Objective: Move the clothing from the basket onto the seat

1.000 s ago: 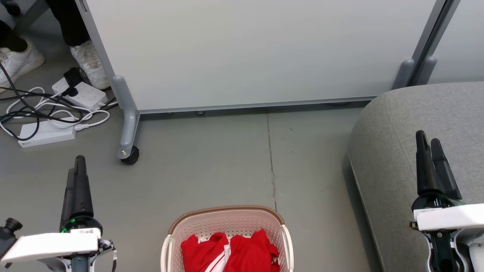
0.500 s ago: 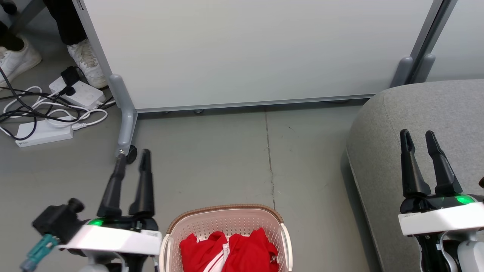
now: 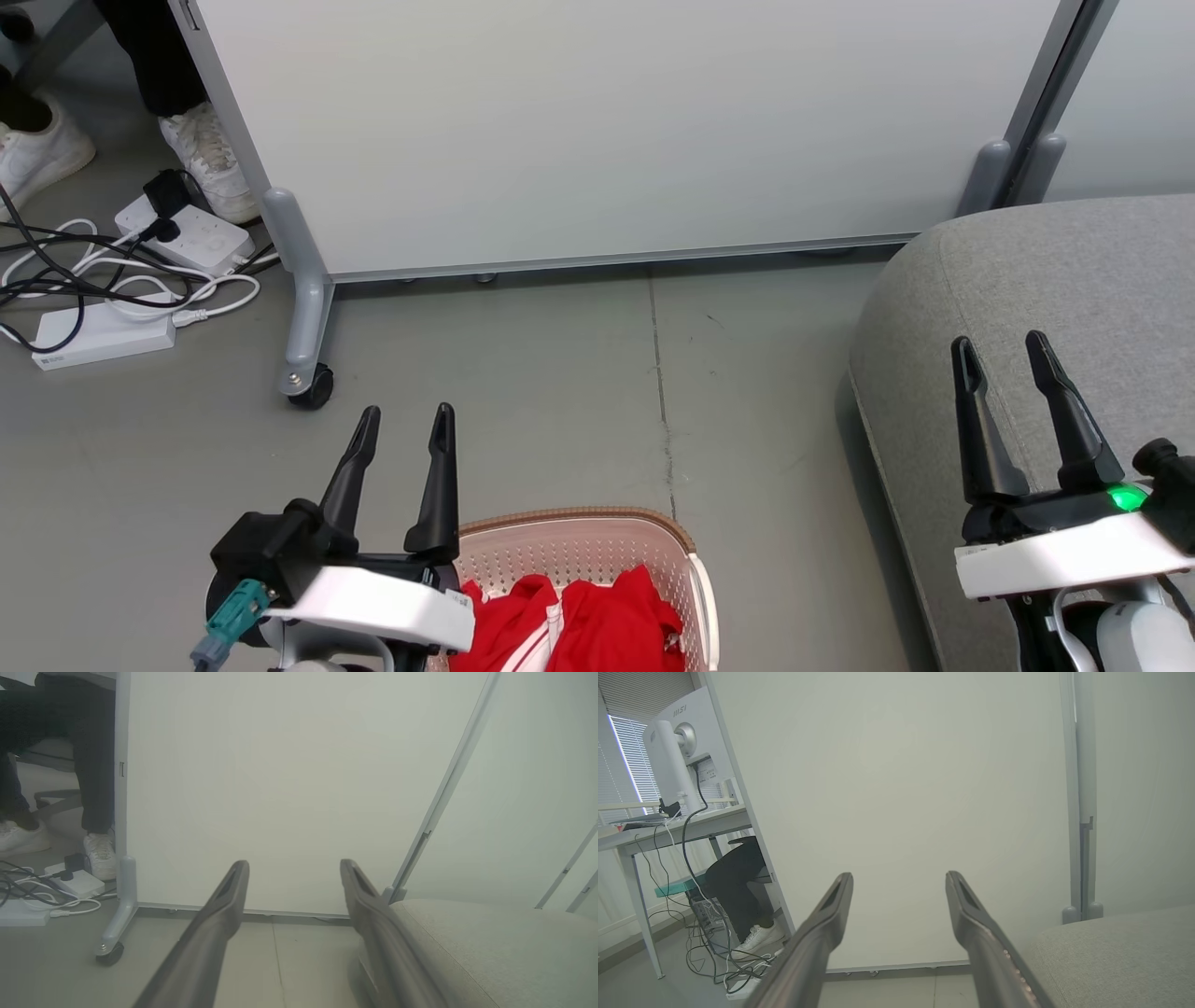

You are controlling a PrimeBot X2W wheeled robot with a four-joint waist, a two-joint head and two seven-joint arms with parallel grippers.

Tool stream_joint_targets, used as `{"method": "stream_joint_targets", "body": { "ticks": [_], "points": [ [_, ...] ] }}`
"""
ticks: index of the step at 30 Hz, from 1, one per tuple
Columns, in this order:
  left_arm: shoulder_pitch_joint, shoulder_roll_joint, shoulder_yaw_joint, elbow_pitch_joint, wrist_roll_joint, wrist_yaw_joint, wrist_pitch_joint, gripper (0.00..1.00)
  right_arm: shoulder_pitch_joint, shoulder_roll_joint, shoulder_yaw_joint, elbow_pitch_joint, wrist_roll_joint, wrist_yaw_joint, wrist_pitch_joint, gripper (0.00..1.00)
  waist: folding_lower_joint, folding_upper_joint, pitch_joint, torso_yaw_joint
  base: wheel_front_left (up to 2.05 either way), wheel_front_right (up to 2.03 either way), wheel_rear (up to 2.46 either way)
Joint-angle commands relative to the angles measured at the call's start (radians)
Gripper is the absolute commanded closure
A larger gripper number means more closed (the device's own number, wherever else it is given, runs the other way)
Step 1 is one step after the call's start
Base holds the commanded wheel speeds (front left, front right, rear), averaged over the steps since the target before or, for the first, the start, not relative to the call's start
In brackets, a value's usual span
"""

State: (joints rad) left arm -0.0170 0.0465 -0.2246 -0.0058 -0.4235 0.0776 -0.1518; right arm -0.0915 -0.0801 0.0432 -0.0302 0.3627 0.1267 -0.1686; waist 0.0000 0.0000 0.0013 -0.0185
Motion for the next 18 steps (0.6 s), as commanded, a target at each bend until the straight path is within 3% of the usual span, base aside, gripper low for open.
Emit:
{"method": "stream_joint_targets", "body": {
  "ticks": [1,9,14,18],
  "points": [
    [-0.028,0.008,-0.008,-0.004,0.036,0.023,-0.012,0.00,0.002,-0.007,0.001,-0.008,-0.030,0.005,-0.014,0.00,0.0000,0.0000,-0.001,0.000,0.00,0.00,0.00],
    [-0.027,0.025,-0.053,0.025,0.119,0.110,-0.032,0.00,0.016,0.009,-0.016,0.031,-0.107,0.005,-0.030,0.00,0.0000,0.0000,-0.006,0.000,0.00,0.00,0.00],
    [-0.023,0.025,-0.067,0.039,0.130,0.121,-0.045,0.00,0.025,0.016,-0.019,0.072,-0.158,0.005,-0.040,0.00,0.0000,0.0000,-0.008,-0.001,0.00,0.00,0.00],
    [-0.010,0.019,-0.060,0.062,0.133,0.088,-0.053,0.00,0.023,0.019,-0.016,0.095,-0.193,0.005,-0.048,0.00,0.0000,0.0000,-0.008,-0.003,0.00,0.00,0.00]
  ]
}}
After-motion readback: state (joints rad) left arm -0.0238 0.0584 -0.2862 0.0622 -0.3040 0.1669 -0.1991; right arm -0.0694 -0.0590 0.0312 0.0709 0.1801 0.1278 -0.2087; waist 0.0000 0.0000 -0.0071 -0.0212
